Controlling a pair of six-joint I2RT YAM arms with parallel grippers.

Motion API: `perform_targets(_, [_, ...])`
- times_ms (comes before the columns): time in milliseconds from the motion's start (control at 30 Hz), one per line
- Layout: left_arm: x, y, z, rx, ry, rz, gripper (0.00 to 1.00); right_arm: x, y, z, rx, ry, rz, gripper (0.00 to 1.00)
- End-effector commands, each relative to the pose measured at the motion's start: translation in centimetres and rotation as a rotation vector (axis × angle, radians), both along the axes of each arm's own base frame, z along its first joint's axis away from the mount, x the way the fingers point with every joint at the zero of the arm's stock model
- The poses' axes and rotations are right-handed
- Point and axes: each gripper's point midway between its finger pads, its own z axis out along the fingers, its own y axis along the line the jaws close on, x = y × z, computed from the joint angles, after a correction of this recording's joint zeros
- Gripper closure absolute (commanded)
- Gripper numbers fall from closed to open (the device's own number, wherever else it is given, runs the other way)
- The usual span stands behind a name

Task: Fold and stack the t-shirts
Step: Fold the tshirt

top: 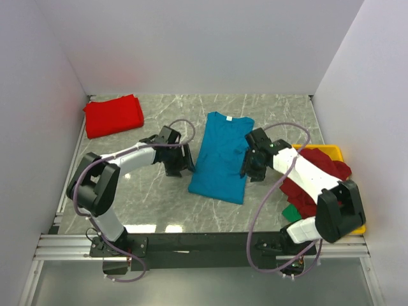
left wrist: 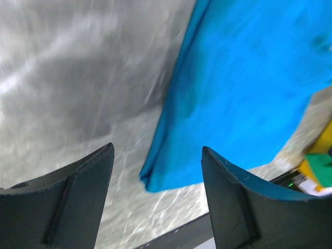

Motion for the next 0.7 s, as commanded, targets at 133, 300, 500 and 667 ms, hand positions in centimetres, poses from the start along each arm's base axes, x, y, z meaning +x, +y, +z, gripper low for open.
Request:
perform_targets(133, [-2.3,-1.1,1.3,-0.062,-0.043,-0.041,0.27,-4.1,2.3,-1.0,0.133,-0.009,-0.005,0.5])
perform_targets(300, [-3.8,-1.1,0.9,-0.061,-0.034,-0.056,0.29,-6.8,3.3,-2.9,0.147,0.03,0.005,0.52])
perform_targets(500, [-4.8,-0.4,0.2,-0.032,-0.02,-0.057,0.29,-7.5,2.1,-4.9,0.092,0.053,-0.015,0.53])
perform_targets(667, [-5.7,-0.2,0.1,-0.032,-0.017,-0.062,0.31,-7.2,2.3,-5.4,0.093,0.044,-0.016,0.55])
